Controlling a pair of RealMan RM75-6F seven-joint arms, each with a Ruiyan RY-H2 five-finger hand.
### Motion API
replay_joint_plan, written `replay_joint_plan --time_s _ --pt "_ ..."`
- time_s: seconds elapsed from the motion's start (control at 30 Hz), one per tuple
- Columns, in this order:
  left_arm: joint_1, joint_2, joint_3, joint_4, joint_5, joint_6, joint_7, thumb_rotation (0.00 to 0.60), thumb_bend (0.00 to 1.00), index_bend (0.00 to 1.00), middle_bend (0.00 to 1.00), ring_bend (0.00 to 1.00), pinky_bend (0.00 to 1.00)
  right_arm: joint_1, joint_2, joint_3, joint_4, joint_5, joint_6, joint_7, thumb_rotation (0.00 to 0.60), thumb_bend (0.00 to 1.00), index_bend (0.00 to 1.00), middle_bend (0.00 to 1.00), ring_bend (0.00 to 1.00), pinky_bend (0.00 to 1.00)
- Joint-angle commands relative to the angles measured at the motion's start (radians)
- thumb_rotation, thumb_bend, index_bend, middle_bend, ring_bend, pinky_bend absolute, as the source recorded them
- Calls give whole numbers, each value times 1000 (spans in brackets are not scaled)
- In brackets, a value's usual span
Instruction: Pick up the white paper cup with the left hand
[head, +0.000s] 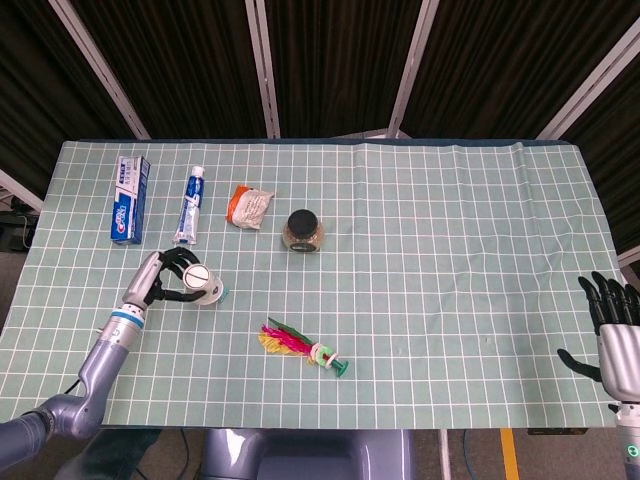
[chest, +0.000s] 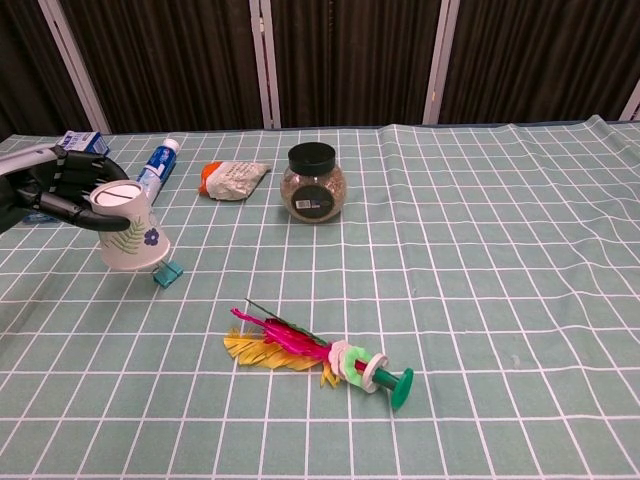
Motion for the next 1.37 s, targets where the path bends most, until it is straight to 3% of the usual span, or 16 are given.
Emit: replay_joint_plan --time_s 0.03,0.43,0.5,0.57,0.63,0.77,0.9,1.13,1.27,1.37 --pt "-16 -29 -3 45 -2 -25 -43 600 0 481 414 419 468 -1 1 0 0 0 2 2 600 0 0 0 0 0" --pt "-39 -87 14 128 24 -50 -87 600 0 462 381 383 416 -1 3 0 1 -1 1 8 600 0 0 0 0 0" --pt "-42 -84 23 132 35 -59 -93 600 0 414 303 294 325 -1 3 0 1 0 2 8 600 0 0 0 0 0" --pt "-42 -78 32 128 50 -61 -108 600 0 289 143 103 132 -2 4 0 1 1 2 10 600 0 0 0 0 0" --pt "-36 -68 38 120 69 -47 -130 600 0 172 31 8 22 -3 5 0 0 -2 4 12 600 0 0 0 0 0" --pt "-14 -35 48 91 121 20 -188 600 0 16 0 0 0 -3 6 -2 -1 -9 6 14 600 0 0 0 0 0" --pt "29 49 68 23 193 142 -164 600 0 0 0 0 0 -3 8 -5 -4 -21 10 21 600 0 0 0 0 0" --pt "183 195 89 -152 221 428 166 600 0 0 0 0 0 -5 14 -8 -7 -42 22 36 600 0 0 0 0 0" --pt "311 294 139 -289 202 580 478 600 0 0 0 0 0 -5 21 -13 -13 -62 29 51 600 0 0 0 0 0" --pt "350 329 164 -339 202 612 559 600 0 0 0 0 0 -5 21 -17 -6 -72 31 49 600 0 0 0 0 0"
